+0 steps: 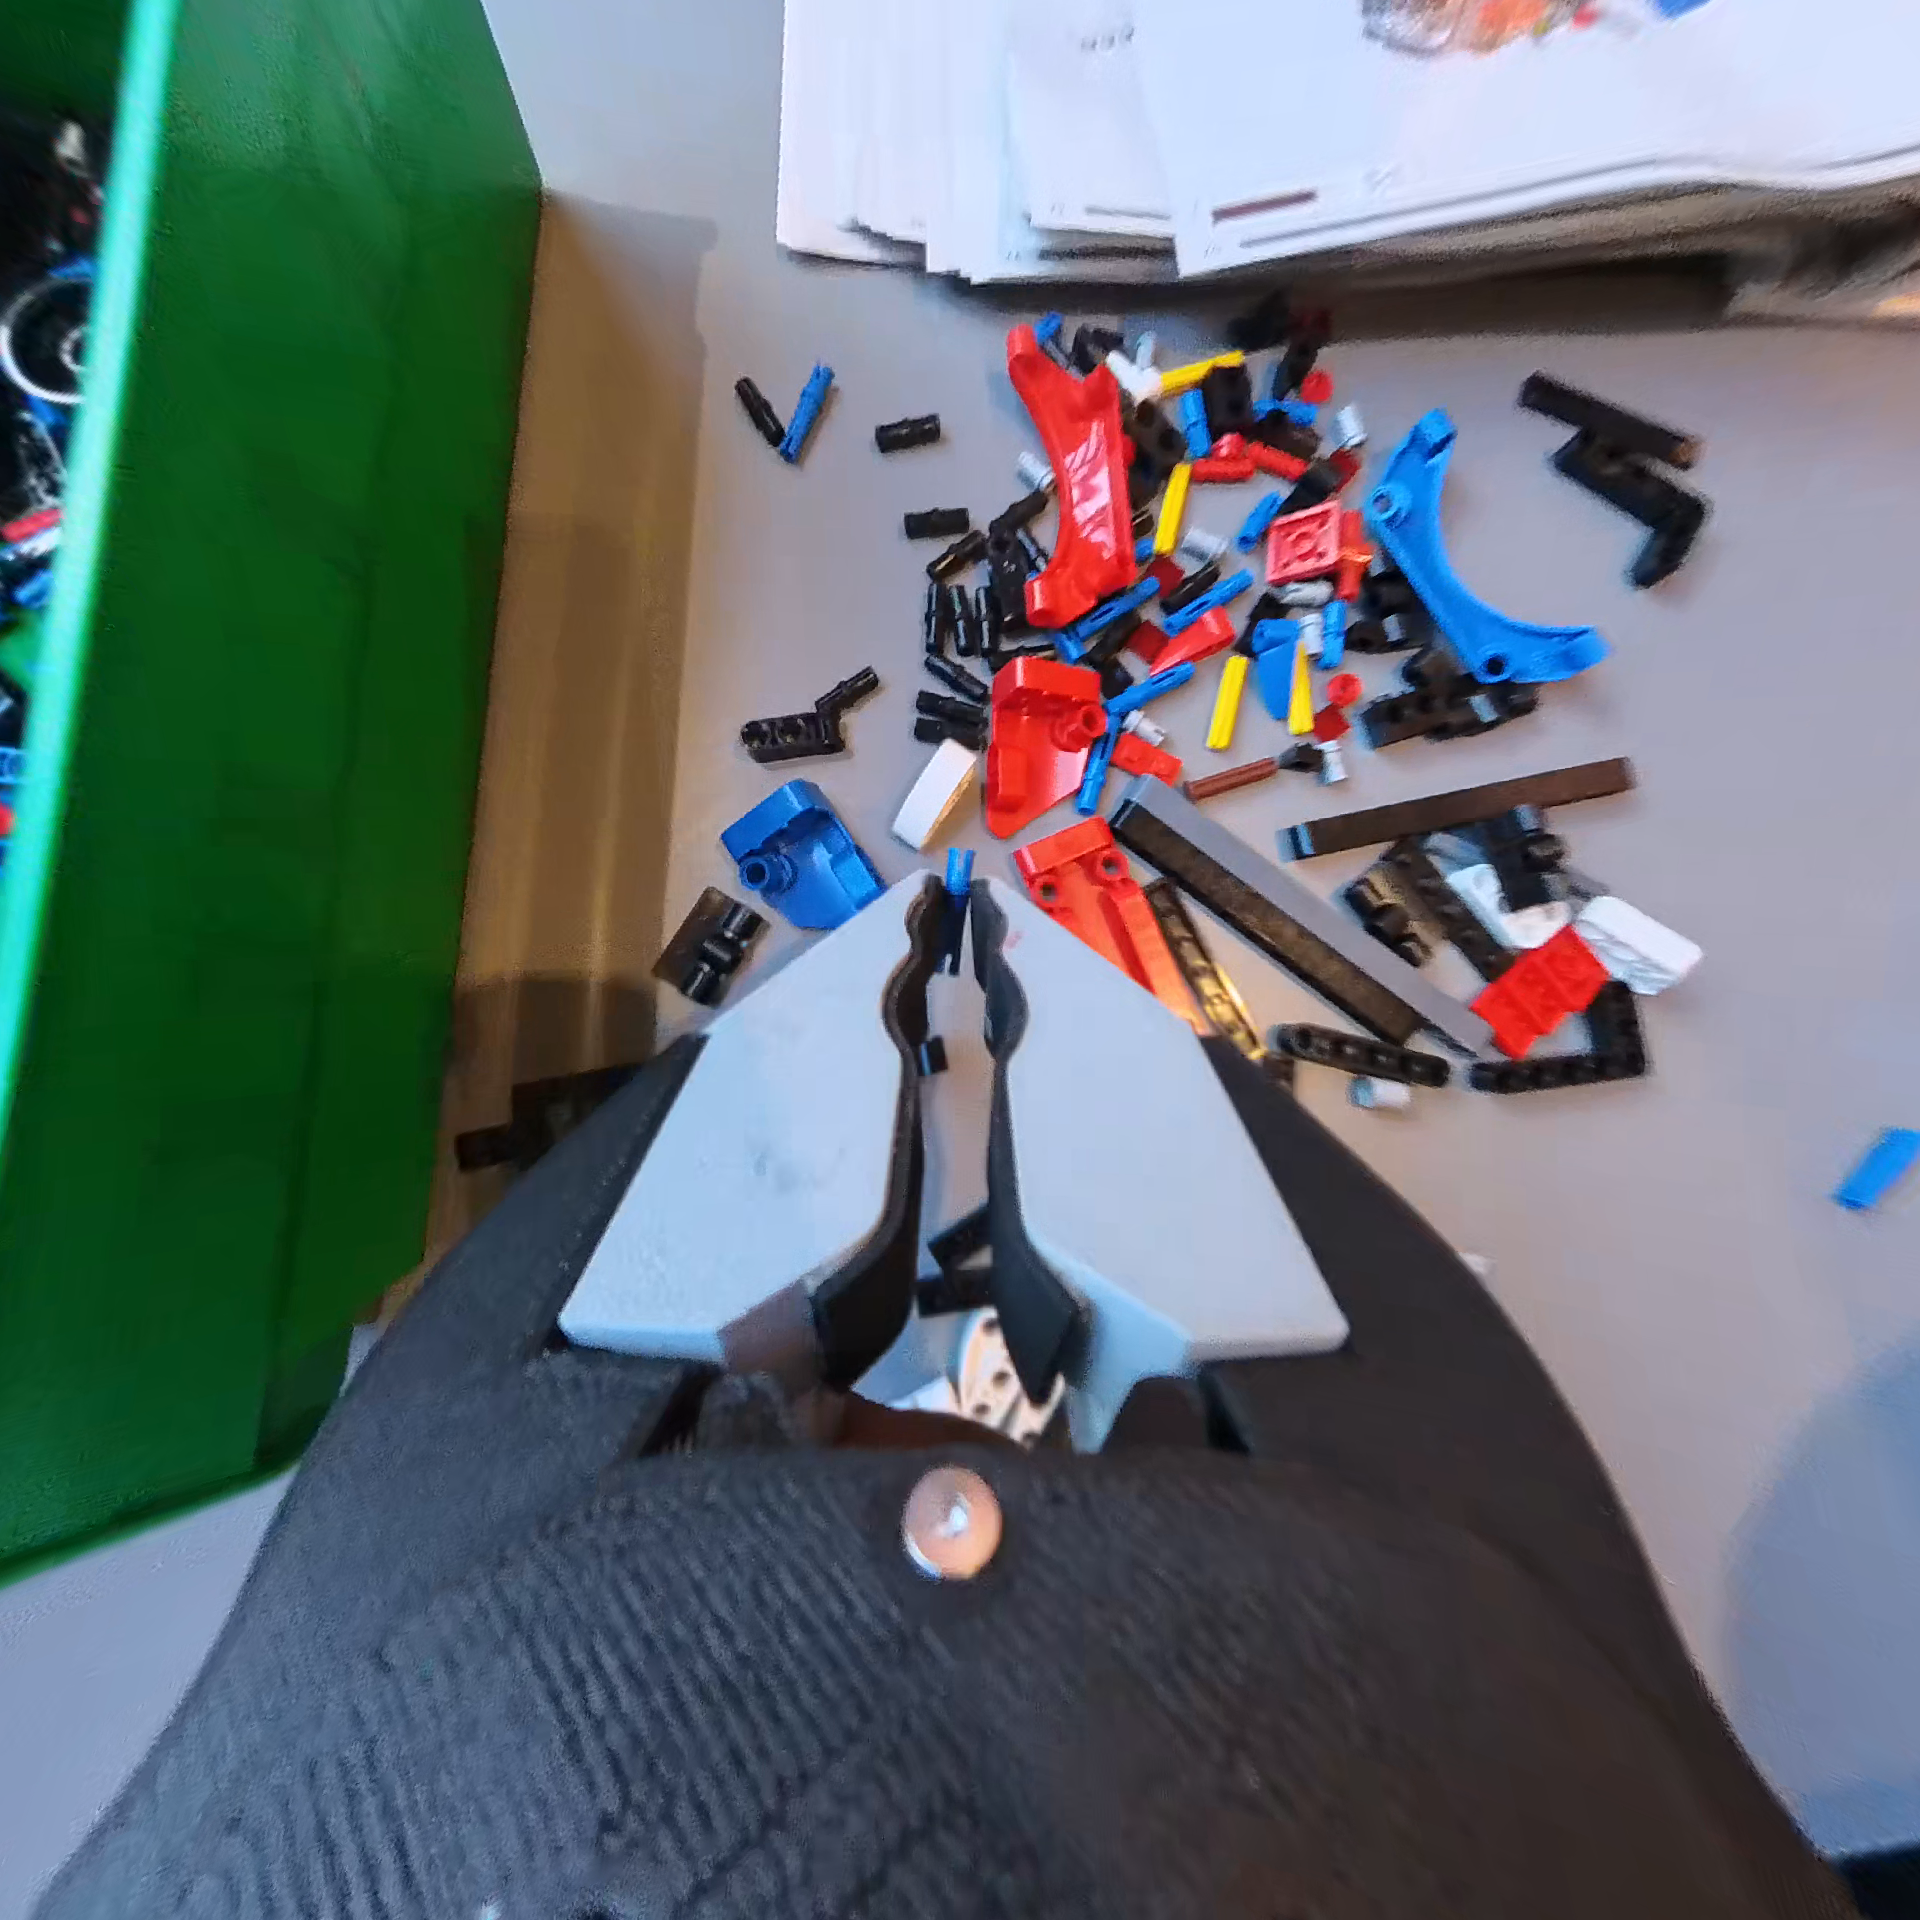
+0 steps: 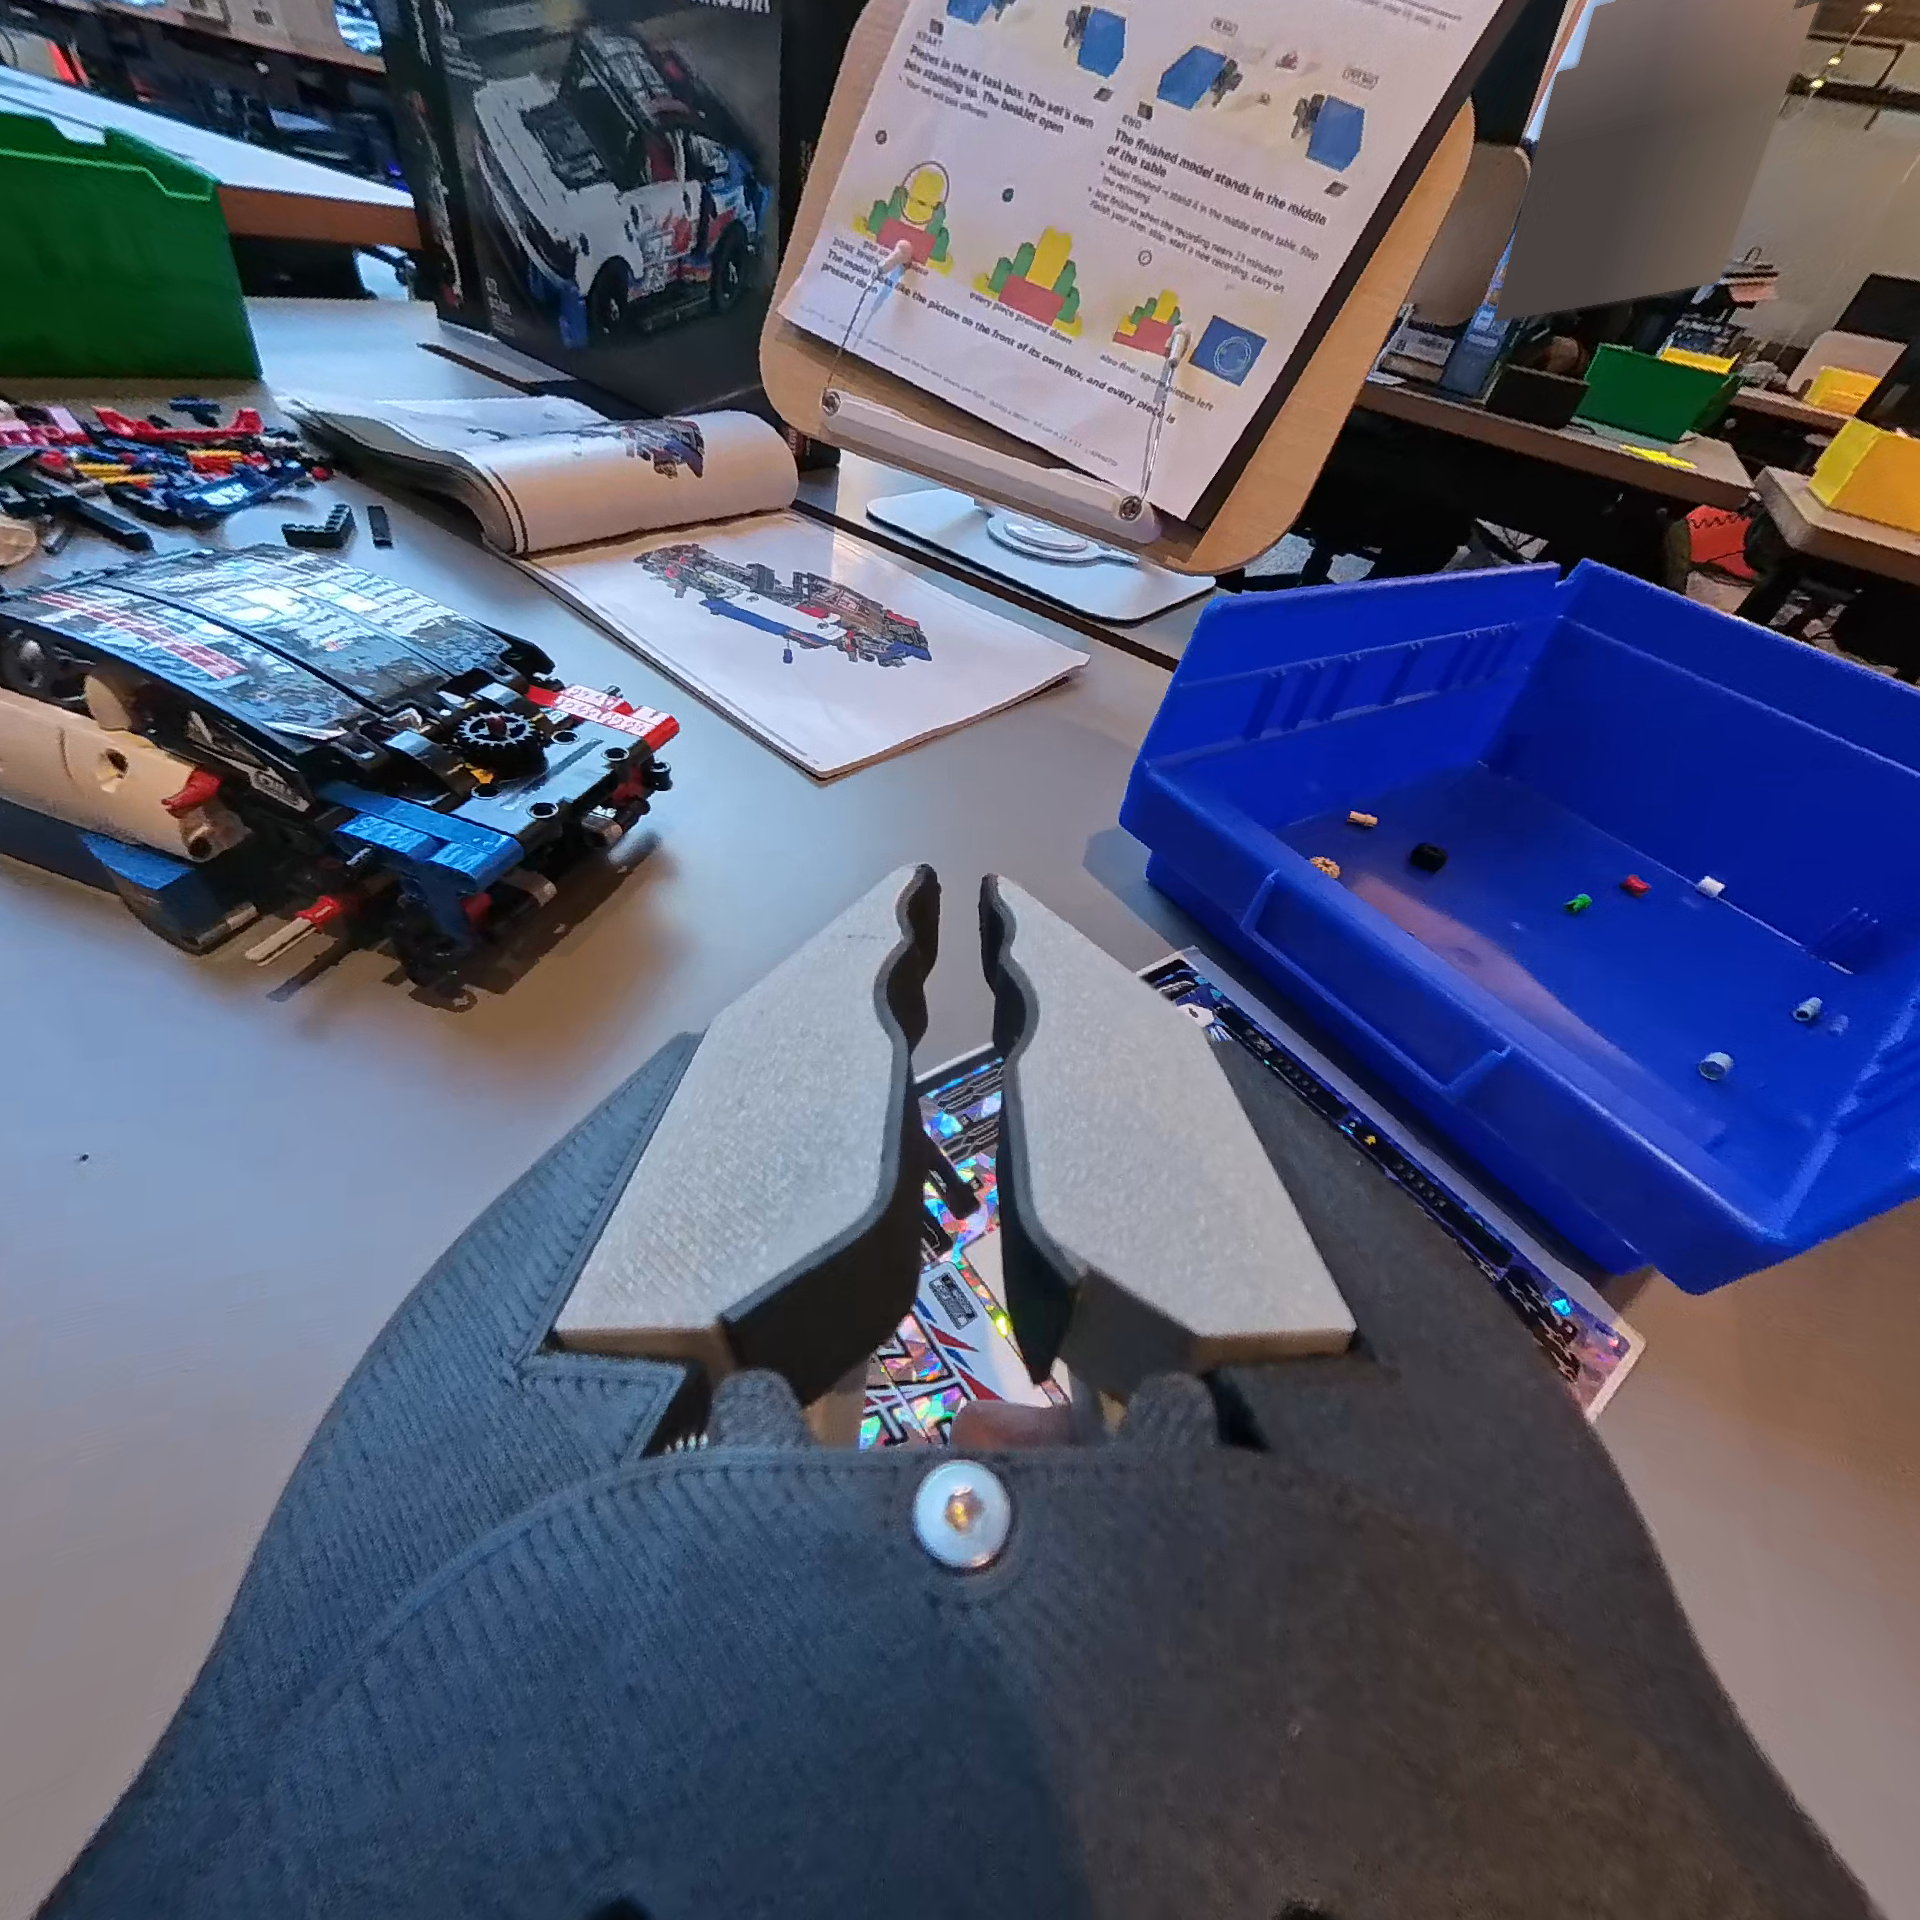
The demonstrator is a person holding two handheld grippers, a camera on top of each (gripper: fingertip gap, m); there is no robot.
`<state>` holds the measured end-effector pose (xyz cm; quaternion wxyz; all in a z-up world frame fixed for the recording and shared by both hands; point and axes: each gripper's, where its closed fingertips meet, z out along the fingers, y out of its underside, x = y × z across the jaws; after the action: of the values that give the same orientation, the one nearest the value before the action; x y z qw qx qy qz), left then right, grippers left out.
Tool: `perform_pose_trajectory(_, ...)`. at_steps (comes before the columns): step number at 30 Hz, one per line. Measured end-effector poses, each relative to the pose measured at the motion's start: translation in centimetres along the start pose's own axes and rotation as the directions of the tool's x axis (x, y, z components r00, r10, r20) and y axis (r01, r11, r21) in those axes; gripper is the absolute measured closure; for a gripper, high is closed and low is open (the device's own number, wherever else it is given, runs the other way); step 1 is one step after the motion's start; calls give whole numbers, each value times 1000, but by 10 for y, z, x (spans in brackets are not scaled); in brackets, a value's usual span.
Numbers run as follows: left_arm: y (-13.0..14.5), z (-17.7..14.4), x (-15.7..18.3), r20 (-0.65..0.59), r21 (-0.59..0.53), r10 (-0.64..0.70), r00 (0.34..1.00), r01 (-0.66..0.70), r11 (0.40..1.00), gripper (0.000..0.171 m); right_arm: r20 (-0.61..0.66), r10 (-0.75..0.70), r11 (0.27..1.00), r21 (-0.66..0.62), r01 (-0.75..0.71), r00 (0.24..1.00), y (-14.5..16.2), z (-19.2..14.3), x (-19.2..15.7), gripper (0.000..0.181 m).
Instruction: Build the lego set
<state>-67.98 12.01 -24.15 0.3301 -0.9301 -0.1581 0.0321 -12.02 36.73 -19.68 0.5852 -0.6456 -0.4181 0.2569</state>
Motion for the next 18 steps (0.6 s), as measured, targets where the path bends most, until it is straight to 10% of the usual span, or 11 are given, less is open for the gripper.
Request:
perform_pose_trajectory(9,2,-46,111,-281,79,105,954,-86,993,170,22,-4,999,32,4,1000,-7,-5,-5,175)
perform_pose_trajectory(18,83,-30,252,-500,57,396,770,-427,903,170,44,-54,998,25,53,998,-9,-4,-15,175)
